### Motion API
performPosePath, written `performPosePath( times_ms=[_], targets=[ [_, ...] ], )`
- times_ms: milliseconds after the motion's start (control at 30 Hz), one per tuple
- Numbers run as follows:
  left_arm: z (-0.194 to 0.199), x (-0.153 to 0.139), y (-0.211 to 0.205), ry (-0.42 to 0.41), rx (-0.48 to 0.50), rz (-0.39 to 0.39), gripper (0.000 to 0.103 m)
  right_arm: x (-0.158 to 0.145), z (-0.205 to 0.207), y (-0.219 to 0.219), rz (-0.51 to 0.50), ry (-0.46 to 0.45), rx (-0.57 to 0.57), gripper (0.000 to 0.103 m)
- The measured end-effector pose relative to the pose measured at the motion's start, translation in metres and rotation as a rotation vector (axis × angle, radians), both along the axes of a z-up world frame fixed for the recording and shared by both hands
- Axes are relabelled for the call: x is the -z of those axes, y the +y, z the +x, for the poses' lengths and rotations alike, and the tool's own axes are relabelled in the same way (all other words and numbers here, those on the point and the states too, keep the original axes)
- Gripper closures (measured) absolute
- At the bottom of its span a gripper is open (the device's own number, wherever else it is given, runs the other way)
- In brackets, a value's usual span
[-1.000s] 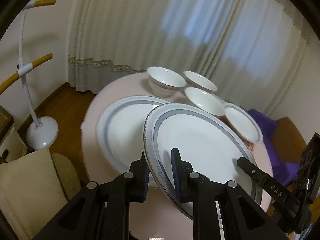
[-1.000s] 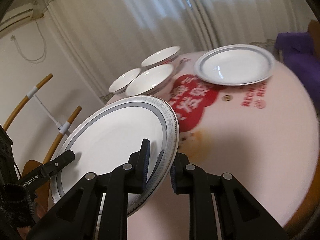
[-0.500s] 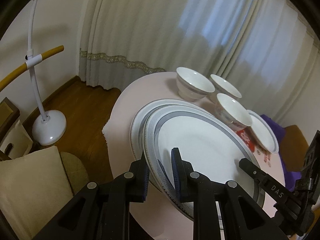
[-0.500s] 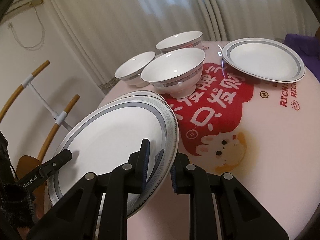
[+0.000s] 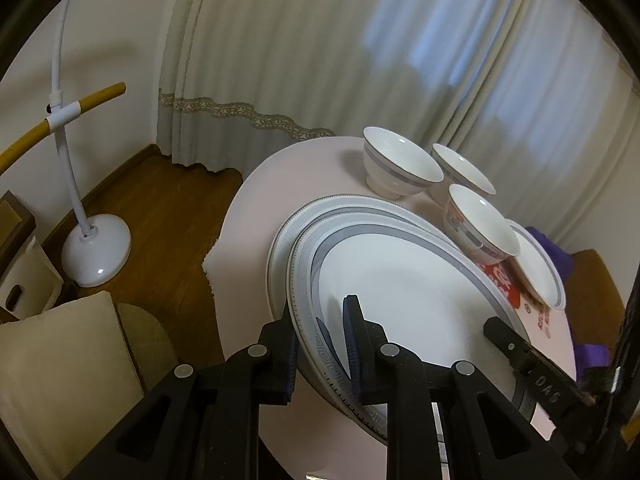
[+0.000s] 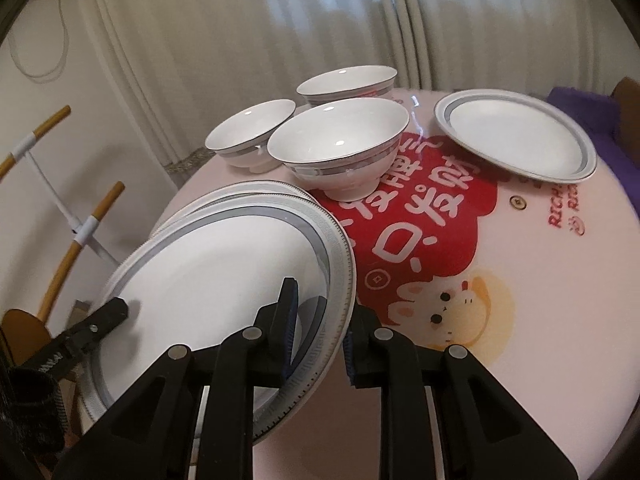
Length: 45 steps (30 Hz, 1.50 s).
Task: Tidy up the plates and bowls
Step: 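Lower the held plate onto the other plate and open the left tool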
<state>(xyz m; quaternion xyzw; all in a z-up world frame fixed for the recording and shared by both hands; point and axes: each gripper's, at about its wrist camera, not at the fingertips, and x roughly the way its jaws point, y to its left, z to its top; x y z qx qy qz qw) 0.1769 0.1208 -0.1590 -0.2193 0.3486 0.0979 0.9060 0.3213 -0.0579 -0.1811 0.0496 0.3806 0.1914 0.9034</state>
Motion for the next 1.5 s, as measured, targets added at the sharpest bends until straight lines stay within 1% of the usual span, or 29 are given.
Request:
performPosePath(
  times_ms=[33,67,300,500,633,900,1233,1333,1433,1500],
  targets=[
    [0.001,0.0,0.001,0.0,0.0,0.0,0.086,0.0,-0.001,0.004,-0.032,-0.017,0.008,0.081],
    [0.002,0.001,0.002,-0.001,-0.001,0.001,0.086,0.0,-0.001,0.006,-0.038,-0.021,0.012,0.081],
    [0.015,0.005,0.007,0.008,0.033,0.022,0.086,0.005,0.003,0.004,-0.013,-0.015,0.032,0.08],
    [0.023,0.007,0.01,0.002,0.046,0.042,0.086,0.01,0.002,0.002,0.044,-0.009,0.041,0.079],
    [0.023,0.008,0.01,0.002,0.056,0.05,0.086,0.015,0.005,-0.003,0.109,0.018,0.031,0.079],
    [0.022,0.007,0.007,0.01,0.074,0.075,0.084,0.021,0.01,-0.011,0.2,0.062,-0.004,0.081],
    [0.022,0.002,0.002,0.035,0.087,0.113,0.082,0.022,0.01,-0.008,0.205,0.066,-0.007,0.082],
    [0.022,0.001,0.003,0.042,0.093,0.11,0.082,0.023,0.012,-0.009,0.219,0.074,-0.011,0.083],
    [0.024,0.0,0.003,0.052,0.106,0.113,0.079,0.024,0.013,-0.01,0.23,0.082,-0.013,0.083],
    [0.026,-0.001,0.003,0.058,0.119,0.113,0.075,0.024,0.013,-0.01,0.232,0.084,-0.012,0.083]
  ],
)
